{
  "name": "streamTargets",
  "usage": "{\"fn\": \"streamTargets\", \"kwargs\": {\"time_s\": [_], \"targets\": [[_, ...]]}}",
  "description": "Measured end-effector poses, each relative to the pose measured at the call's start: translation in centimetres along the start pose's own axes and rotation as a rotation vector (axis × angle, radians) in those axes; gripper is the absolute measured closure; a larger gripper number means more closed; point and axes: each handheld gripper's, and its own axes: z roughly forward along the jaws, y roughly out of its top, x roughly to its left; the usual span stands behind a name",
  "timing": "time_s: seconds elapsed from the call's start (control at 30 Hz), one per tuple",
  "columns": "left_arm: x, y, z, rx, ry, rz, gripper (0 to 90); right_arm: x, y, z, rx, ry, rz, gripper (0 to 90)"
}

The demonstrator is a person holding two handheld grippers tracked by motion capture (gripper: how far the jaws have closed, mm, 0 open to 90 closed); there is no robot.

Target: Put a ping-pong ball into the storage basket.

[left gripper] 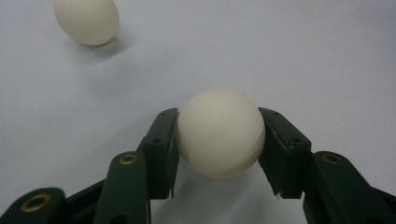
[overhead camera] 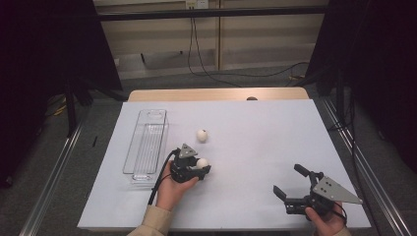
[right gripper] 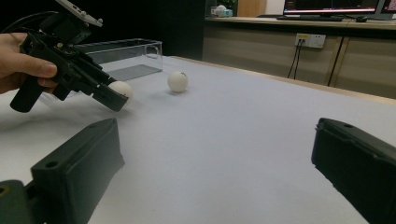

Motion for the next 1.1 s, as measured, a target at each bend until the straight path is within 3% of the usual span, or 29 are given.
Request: {"fn": "streamTargets", "kwargs": {"time_s": [1.1], "targets": [[0.6,0.6,-1.4,-0.015,0.002,-0.029,51.0,0.0,0.0,0.0,-0.002,0.002,0.001,1.0]]}}
